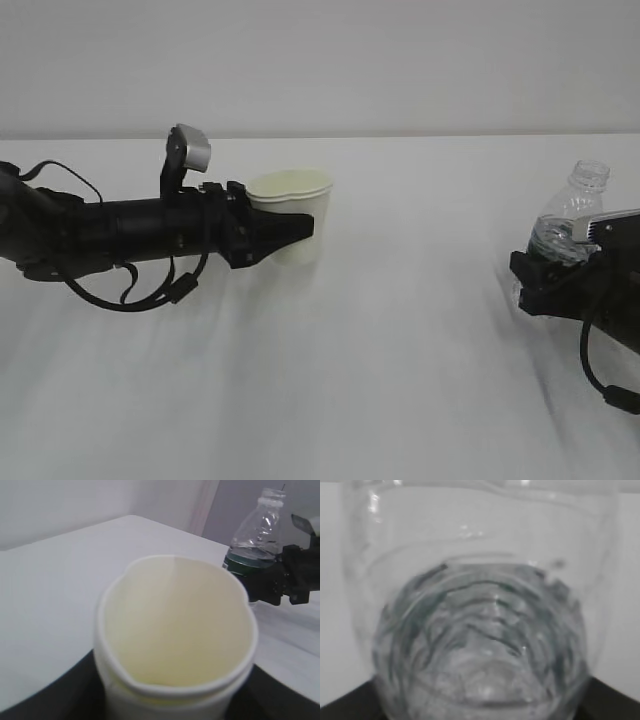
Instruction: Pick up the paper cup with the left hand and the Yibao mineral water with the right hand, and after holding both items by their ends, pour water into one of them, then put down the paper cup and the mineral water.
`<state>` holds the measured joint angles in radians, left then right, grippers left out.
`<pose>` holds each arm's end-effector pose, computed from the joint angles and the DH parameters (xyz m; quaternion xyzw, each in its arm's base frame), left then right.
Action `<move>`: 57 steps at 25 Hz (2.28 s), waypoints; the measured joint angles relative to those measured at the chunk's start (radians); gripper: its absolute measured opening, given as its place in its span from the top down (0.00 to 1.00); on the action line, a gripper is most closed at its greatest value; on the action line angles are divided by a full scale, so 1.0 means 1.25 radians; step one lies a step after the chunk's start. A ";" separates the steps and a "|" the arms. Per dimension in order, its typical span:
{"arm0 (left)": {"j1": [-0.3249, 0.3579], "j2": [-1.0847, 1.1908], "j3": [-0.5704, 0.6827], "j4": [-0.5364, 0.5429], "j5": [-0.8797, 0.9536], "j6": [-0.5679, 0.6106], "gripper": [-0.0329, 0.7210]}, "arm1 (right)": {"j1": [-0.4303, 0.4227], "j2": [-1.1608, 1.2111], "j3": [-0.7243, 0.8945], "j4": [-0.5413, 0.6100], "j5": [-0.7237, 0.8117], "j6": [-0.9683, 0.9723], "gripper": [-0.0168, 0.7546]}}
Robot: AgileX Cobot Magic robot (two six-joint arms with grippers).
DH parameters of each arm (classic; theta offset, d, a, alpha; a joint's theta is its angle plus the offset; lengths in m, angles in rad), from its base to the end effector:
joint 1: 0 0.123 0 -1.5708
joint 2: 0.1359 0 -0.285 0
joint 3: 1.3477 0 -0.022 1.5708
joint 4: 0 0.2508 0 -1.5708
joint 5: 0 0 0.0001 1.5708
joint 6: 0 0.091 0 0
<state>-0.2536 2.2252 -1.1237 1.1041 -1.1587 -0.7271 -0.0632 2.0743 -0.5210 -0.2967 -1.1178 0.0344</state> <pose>0.3732 -0.1736 0.1110 0.3562 0.6590 -0.4405 0.4948 0.3010 0.0049 0.0730 -0.0896 0.8153 0.0635 0.5686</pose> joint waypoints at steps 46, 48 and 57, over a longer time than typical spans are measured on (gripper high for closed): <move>-0.192 0.024 0.000 -0.002 0.002 0.168 0.39 | 0.000 -0.186 0.111 -0.069 0.000 0.003 0.40; -0.192 0.024 0.000 -0.002 0.002 0.168 0.39 | 0.000 -0.209 0.129 -0.069 0.000 0.003 0.40; -0.192 0.024 0.000 -0.002 0.002 0.168 0.39 | 0.000 -0.315 0.165 -0.061 0.028 0.003 0.40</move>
<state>-0.4933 2.2552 -1.1237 1.1021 -1.1568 -0.5172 -0.0632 1.6811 -0.3144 -0.3731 -1.0825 0.0377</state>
